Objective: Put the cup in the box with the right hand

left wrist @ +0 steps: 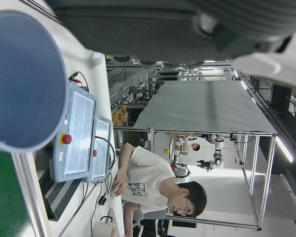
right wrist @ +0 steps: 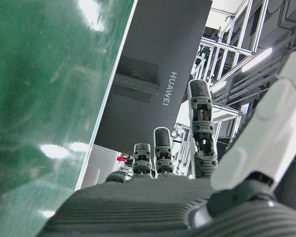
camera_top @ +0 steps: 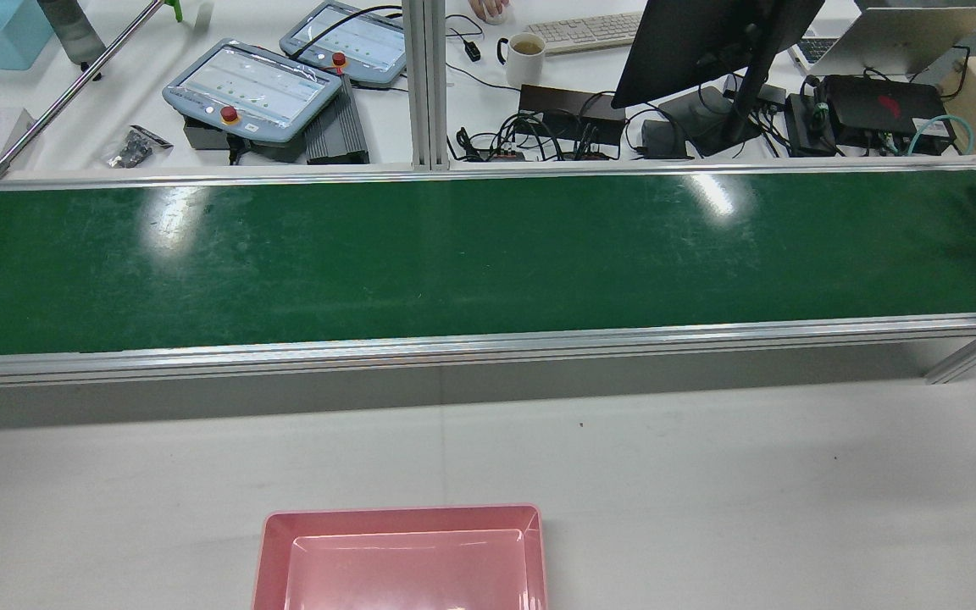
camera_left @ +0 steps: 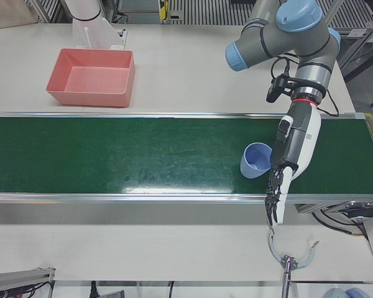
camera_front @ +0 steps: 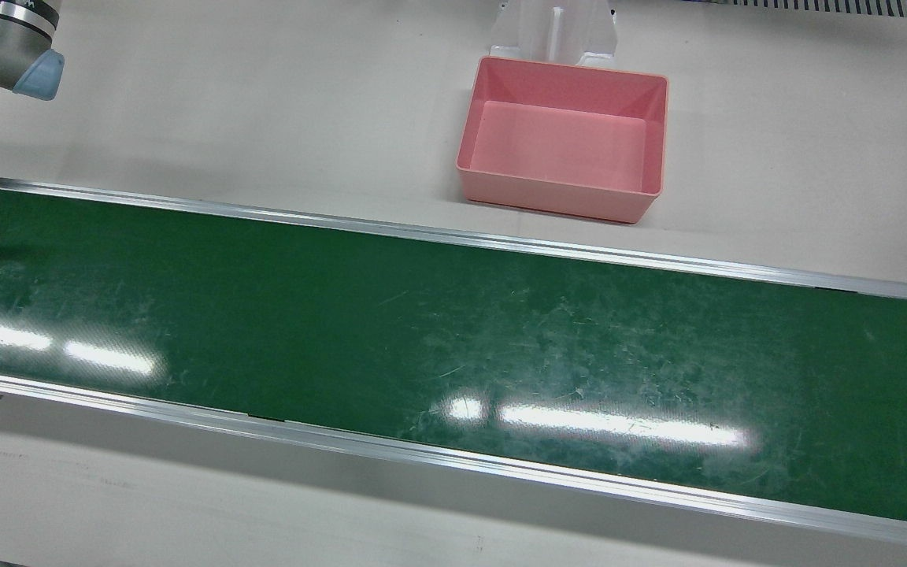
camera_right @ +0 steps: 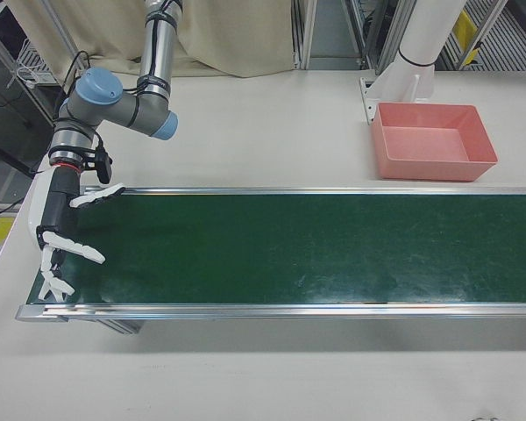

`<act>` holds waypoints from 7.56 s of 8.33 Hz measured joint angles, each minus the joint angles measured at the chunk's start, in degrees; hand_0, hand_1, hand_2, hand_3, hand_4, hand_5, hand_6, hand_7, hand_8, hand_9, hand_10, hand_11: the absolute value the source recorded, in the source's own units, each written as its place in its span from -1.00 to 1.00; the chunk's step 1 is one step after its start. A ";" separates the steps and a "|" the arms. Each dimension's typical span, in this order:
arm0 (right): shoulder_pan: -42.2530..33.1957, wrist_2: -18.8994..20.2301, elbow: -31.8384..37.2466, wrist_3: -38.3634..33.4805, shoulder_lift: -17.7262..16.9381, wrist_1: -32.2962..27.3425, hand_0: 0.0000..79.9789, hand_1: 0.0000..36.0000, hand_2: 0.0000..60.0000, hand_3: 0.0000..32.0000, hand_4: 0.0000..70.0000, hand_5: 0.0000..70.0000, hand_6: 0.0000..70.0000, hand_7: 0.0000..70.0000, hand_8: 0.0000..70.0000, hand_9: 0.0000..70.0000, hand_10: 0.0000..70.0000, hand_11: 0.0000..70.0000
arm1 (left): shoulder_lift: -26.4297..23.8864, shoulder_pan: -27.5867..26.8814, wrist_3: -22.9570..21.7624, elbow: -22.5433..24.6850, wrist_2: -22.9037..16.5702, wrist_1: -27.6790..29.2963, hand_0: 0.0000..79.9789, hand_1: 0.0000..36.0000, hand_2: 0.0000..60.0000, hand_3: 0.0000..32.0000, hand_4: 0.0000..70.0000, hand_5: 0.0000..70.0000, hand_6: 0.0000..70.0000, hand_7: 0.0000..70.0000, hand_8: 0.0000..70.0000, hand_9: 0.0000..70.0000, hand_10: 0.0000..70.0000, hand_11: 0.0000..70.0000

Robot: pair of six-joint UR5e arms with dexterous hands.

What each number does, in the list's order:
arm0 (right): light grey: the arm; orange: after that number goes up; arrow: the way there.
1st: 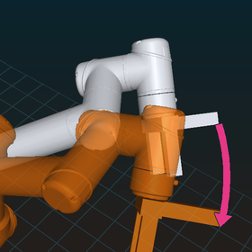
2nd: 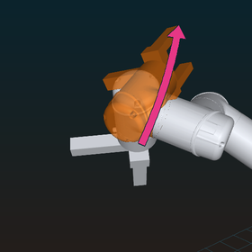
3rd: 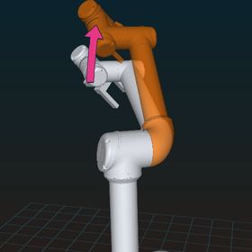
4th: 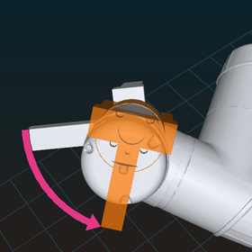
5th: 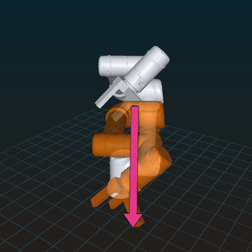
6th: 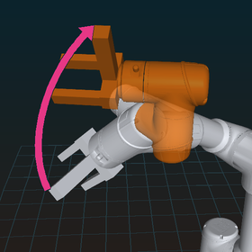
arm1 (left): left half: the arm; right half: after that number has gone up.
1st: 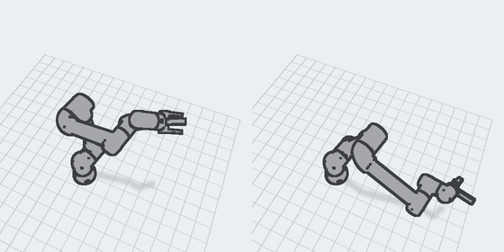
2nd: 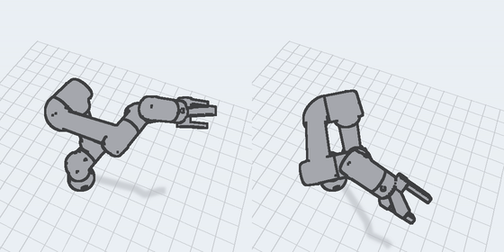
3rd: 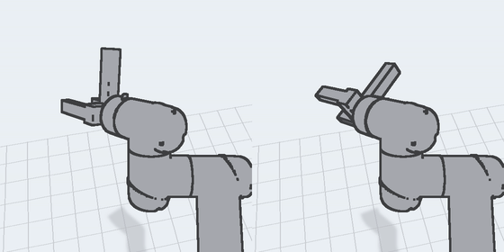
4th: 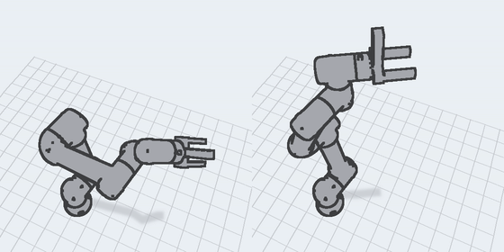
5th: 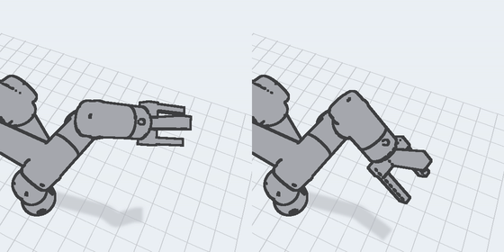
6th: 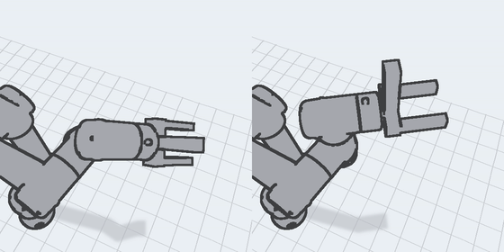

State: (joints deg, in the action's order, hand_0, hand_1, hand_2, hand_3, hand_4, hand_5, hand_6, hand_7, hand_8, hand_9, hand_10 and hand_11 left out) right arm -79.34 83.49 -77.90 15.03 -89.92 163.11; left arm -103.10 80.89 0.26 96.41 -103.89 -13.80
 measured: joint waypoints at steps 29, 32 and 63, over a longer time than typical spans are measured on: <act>0.80 -3.51 -0.36 -2.32 2.09 2.46 0.21 -1.00 -1.00 -1.00 0.57 -0.96 -0.75 0.27 -0.77 -0.49 -0.99 -0.99 | 0.00 -0.03 0.00 -0.06 0.01 0.01 -1.00 -1.00 -1.00 -1.00 -1.00 -1.00 -1.00 -1.00 -1.00 -1.00 -1.00 -1.00; 1.17 -3.51 -0.05 -2.23 2.46 2.50 0.21 -1.00 -1.00 -1.00 0.62 -0.97 -0.75 0.30 -0.76 -0.47 -0.99 -0.98 | 0.00 -0.03 0.00 -0.08 0.00 0.03 -1.00 -1.00 -1.00 -1.00 -1.00 -1.00 -1.00 -1.00 -1.00 -1.00 -1.00 -1.00; 33.60 -38.34 -19.06 3.50 25.17 38.11 0.34 -0.75 -1.00 -1.00 1.00 -0.96 -0.63 0.99 -0.77 -0.34 -1.00 -1.00 | -0.17 -0.03 0.00 -0.14 0.03 -0.03 -1.00 -1.00 -1.00 -1.00 -1.00 -1.00 -1.00 -1.00 -1.00 -1.00 -1.00 -1.00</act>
State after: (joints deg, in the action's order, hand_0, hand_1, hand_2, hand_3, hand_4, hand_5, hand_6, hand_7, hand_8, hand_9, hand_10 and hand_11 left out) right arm -45.73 45.14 -96.96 18.53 -64.74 201.23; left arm -103.27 80.86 0.26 96.27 -103.86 -13.83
